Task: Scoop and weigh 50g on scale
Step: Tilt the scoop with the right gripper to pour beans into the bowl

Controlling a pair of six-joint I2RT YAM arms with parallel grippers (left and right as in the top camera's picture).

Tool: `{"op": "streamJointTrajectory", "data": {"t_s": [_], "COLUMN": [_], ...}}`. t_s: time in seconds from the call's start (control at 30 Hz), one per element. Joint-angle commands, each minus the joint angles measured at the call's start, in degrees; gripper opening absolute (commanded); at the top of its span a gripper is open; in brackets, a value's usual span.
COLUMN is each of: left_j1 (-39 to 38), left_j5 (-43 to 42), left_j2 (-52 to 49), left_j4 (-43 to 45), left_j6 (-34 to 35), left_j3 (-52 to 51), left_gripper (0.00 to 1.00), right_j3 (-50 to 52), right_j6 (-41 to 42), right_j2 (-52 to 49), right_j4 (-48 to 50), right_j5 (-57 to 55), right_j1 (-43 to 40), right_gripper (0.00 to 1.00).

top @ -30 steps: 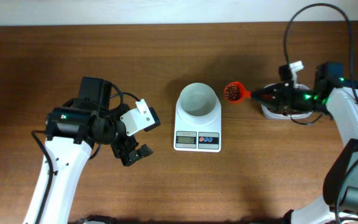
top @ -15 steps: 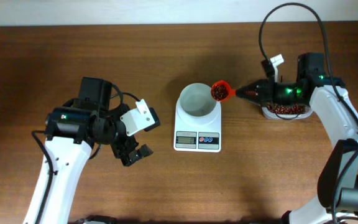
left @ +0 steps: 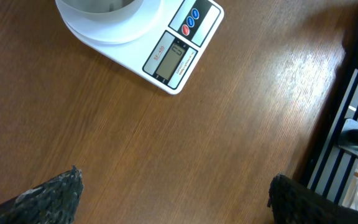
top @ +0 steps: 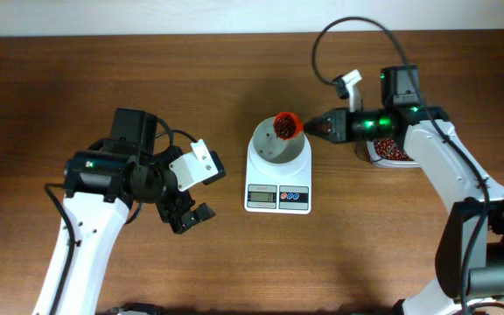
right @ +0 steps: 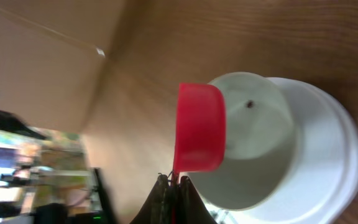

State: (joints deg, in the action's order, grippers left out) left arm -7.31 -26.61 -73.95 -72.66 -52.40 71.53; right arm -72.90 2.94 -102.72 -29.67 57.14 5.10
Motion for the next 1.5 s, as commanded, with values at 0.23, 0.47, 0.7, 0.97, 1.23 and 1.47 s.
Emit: {"op": "streamJointTrajectory", "data": {"t_s": [0.23,0.47,0.7,0.97,1.23,1.47], "left_j1": [0.24,0.24,0.24,0.24,0.24,0.24], "left_j5": [-1.05,-1.03,-1.03,-1.05,-1.05,-1.03], "left_j2": [-0.20,-0.17,-0.20,-0.20,-0.17,-0.20], "left_j4": [0.07,0.07,0.07,0.07,0.07,0.07], "left_j6": [-0.83,-0.83,-0.83,-0.83,-0.83,-0.83], "left_j3": [0.96,0.96,0.96,0.96,0.96,0.96], "left_gripper": [0.99,0.99,0.99,0.99,0.99,0.99], "right_j3": [-0.37,-0.37,-0.37,-0.37,-0.37,-0.37], "right_j6": [-8.52,-8.55,-8.74,-8.72,-8.72,-8.72], "right_j2": [-0.31,-0.31,-0.31,-0.31,-0.31,-0.31], "right_j4": [0.15,0.68,1.77,2.05,2.05,2.08], "right_j5": [-8.11,-7.89,-7.89,-7.87,-7.85,-7.85], "right_j1": [1.27,1.27,1.27,1.27,1.27,1.27], "right_gripper": [0.04,0.04,0.04,0.04,0.04,0.04]}}
